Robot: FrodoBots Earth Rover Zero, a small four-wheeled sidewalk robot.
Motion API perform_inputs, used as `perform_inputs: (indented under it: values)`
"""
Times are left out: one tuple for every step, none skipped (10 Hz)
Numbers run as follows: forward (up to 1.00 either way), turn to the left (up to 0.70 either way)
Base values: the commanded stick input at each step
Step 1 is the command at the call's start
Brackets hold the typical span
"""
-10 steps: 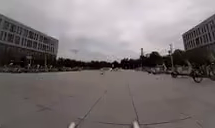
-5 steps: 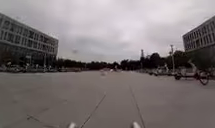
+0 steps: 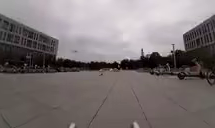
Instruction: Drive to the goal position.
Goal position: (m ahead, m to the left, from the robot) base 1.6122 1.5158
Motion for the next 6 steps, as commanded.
perform_inputs:
  values:
    - [0.7, 0.01]
    - [0.7, 0.01]
    - [0.7, 0.02]
    - [0.7, 0.08]
    - [0.7, 0.1]
    - [0.7, 0.04]
